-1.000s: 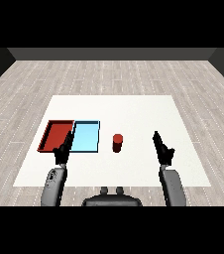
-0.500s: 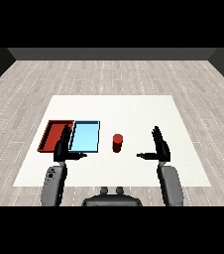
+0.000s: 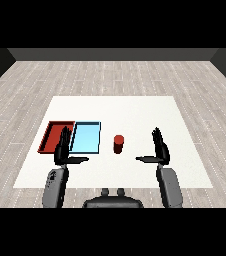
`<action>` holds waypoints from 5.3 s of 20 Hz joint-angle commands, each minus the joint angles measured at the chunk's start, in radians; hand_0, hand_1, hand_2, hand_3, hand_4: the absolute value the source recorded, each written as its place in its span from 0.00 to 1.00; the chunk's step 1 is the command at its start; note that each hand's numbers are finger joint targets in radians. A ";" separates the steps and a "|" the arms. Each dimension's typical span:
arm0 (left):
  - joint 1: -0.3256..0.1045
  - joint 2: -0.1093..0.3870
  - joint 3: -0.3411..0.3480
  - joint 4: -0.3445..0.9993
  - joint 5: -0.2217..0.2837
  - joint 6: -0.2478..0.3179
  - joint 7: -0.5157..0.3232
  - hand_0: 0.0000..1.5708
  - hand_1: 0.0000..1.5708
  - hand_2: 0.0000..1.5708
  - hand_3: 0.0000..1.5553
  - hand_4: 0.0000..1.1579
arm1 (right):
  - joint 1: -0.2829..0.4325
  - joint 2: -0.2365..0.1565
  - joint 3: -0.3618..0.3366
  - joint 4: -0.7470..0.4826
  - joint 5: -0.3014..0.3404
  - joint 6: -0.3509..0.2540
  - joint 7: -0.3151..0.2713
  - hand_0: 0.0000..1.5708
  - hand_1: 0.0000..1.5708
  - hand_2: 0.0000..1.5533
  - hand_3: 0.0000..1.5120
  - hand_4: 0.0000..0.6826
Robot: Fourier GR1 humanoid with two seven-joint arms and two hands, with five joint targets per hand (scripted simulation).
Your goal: Pick the red can and put it in the red box
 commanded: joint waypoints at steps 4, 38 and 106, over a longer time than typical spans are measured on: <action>-0.062 -0.019 0.005 0.053 0.007 0.026 -0.016 0.00 0.00 0.00 0.00 0.00 | -0.005 0.013 0.011 0.012 -0.012 0.006 0.011 0.00 0.00 0.00 0.00 0.00; 0.048 0.010 0.013 -0.104 0.091 -0.025 0.044 0.00 0.00 0.00 0.00 0.00 | -0.254 0.044 0.305 0.494 -0.281 -0.176 -0.130 0.00 0.00 0.00 0.00 0.00; -0.007 -0.030 -0.083 -0.082 0.002 0.028 0.066 0.00 0.00 0.00 0.00 0.00 | -0.694 -0.035 0.675 0.729 -0.632 -0.609 -0.196 0.91 0.91 0.92 0.91 0.91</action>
